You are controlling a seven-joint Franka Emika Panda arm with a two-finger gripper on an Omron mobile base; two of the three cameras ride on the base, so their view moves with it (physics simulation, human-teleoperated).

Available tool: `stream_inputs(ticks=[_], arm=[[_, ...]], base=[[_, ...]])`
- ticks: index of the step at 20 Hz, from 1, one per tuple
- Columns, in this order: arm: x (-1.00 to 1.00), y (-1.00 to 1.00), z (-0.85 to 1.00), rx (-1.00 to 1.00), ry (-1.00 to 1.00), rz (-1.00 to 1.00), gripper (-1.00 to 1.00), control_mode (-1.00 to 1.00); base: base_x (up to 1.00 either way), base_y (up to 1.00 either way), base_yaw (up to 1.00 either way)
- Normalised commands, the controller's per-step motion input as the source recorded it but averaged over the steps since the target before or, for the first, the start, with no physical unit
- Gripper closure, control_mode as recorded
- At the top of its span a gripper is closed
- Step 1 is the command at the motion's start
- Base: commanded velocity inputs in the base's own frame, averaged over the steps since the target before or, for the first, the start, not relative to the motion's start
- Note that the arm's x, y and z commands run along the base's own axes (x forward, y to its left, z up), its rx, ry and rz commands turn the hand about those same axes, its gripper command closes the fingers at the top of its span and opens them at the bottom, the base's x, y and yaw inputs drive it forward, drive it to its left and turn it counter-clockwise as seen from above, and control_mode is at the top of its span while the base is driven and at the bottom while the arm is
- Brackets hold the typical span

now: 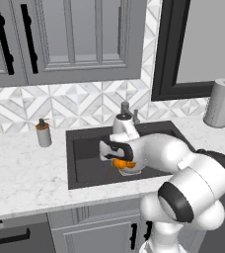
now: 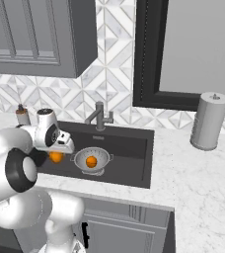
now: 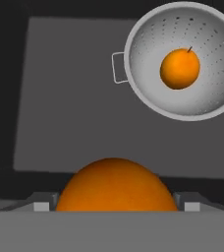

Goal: Put the colander in the sink, put the orange, orange in the colander, and turn on the sink faucet and pour water over the colander.

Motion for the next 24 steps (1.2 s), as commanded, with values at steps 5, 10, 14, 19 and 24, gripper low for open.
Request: stream_inputs(ticks=[5, 10, 14, 19, 24], arm=[[0.5, 0.0, -0.08, 0.0, 0.0, -0.07, 1.0, -1.0], [0.35, -0.13, -0.14, 0.0, 0.0, -0.04, 1.0, -1.0], [0.24, -0.24, -0.19, 0.0, 0.0, -0.03, 1.0, -1.0], [0.16, -0.3, -0.24, 0.0, 0.0, -0.02, 1.0, -1.0], [0.2, -0.21, -0.27, 0.0, 0.0, -0.02, 1.0, -1.0]], base=[[0.0, 0.0, 0.0], [0.0, 0.0, 0.0], [0.0, 0.0, 0.0], [0.0, 0.0, 0.0], [0.0, 0.0, 0.0]])
